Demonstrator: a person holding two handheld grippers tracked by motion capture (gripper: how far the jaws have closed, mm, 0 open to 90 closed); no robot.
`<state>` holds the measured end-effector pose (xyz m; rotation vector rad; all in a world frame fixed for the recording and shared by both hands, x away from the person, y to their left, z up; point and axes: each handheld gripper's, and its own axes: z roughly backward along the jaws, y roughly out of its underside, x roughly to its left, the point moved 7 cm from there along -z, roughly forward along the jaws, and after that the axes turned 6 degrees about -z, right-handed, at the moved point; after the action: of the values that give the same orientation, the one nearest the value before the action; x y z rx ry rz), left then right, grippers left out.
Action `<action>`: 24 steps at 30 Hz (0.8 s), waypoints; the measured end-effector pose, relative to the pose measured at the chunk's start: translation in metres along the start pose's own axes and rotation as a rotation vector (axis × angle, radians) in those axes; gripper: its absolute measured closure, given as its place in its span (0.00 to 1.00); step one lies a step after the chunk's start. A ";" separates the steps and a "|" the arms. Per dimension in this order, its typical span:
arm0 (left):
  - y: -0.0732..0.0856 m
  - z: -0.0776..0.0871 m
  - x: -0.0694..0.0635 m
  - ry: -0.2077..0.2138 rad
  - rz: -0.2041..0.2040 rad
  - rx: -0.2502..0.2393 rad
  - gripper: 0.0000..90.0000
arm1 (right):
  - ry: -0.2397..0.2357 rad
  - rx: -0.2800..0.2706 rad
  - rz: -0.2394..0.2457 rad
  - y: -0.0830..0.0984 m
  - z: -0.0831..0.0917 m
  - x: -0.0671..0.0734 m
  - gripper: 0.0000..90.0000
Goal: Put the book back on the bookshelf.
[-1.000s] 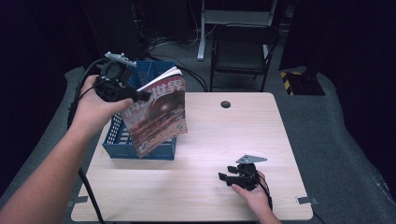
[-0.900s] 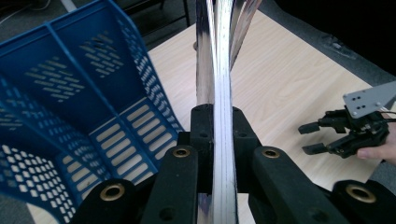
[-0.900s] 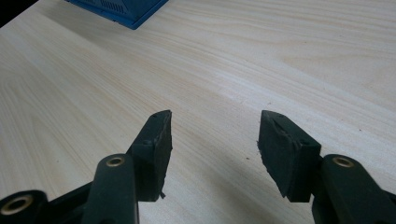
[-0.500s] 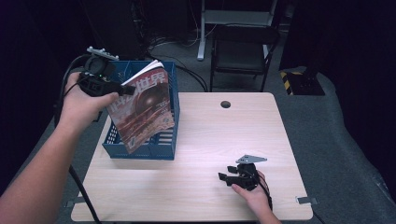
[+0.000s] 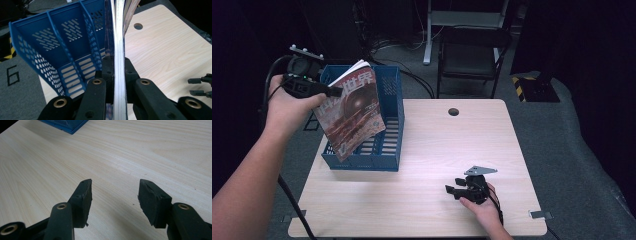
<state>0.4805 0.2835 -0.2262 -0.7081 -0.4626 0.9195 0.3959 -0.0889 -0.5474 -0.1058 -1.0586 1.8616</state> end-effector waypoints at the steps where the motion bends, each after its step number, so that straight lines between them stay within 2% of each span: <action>1: 0.001 0.001 0.003 -0.005 0.002 0.005 0.93 | -0.002 0.008 0.000 0.000 0.000 0.000 0.49; 13: 0.005 0.001 0.021 -0.055 0.056 0.016 0.93 | -0.002 0.007 -0.001 0.000 0.000 0.000 0.49; 24: 0.006 -0.002 0.033 -0.074 0.113 0.017 0.93 | -0.004 0.003 0.005 0.000 0.000 0.000 0.49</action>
<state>0.4964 0.3126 -0.2295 -0.6918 -0.4835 1.0578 0.3962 -0.0890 -0.5477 -0.1026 -1.0597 1.8682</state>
